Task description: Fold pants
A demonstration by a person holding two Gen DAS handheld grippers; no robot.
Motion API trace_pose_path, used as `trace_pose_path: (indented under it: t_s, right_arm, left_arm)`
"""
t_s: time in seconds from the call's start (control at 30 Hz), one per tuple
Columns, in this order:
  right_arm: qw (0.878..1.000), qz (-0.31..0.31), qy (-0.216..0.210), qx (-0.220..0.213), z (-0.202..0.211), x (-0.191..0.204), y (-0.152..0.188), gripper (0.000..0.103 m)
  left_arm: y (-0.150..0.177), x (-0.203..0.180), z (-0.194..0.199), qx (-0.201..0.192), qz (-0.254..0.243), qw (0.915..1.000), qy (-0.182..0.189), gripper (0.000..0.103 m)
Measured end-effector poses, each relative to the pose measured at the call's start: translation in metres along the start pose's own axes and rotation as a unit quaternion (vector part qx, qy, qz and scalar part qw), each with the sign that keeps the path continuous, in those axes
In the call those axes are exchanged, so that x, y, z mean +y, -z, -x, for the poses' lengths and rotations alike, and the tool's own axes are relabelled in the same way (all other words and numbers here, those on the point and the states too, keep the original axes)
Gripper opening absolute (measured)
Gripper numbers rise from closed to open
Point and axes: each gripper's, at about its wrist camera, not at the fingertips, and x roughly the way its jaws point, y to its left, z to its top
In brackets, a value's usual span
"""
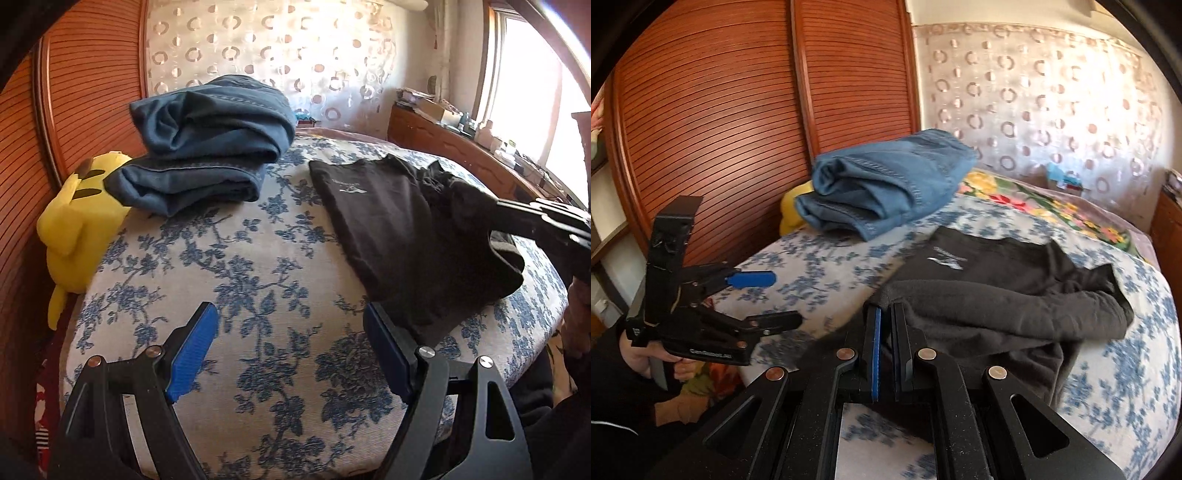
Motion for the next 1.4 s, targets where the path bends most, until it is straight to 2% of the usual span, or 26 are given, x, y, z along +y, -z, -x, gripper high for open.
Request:
trace_pose_path:
  t_s: [0.13,0.4,0.53,0.6,0.77,0.87,1.07,1.33,1.4]
  right_arm:
    - [1.000,0.007,-0.019,0.014,-0.010,0.004,0.004,0.005]
    - [0.996,-0.010,-0.028,0.082,-0.041,-0.013,0.028,0.005]
    - [0.996,-0.012,-0.022,0.091,-0.041,-0.017,0.031,0.012]
    - [0.996,-0.012,-0.019,0.091,-0.038,-0.017,0.033,0.019]
    - [0.996,-0.021,-0.006,0.084,-0.018,-0.015,0.040,0.022]
    - [0.997,-0.030,0.006,0.075,0.002,-0.010,0.037,0.023]
    - [0.996,-0.058,0.053,0.053,0.032,-0.034,0.040,0.029]
    - [0.989,-0.083,0.116,0.034,0.040,-0.068,0.029,0.035]
    - [0.987,-0.082,0.132,0.034,0.039,-0.076,0.023,0.036]
  left_arm:
    - [0.002,0.006,0.001,-0.001,0.005,1.0000,-0.004,0.082]
    - [0.004,0.005,-0.001,0.001,0.005,1.0000,-0.004,0.082]
    - [0.004,0.000,-0.002,0.003,0.002,1.0000,-0.001,0.082]
    - [0.004,-0.003,-0.003,0.003,0.000,1.0000,0.001,0.082]
    - [0.002,-0.009,-0.002,-0.001,-0.003,1.0000,0.006,0.082]
    - [-0.001,-0.015,-0.001,-0.005,-0.008,0.9999,0.011,0.081]
    - [-0.010,-0.030,-0.004,-0.012,-0.022,0.9994,0.022,0.082]
    - [-0.020,-0.053,-0.013,-0.018,-0.042,0.9979,0.047,0.081]
    - [-0.022,-0.058,-0.017,-0.014,-0.046,0.9974,0.054,0.077]
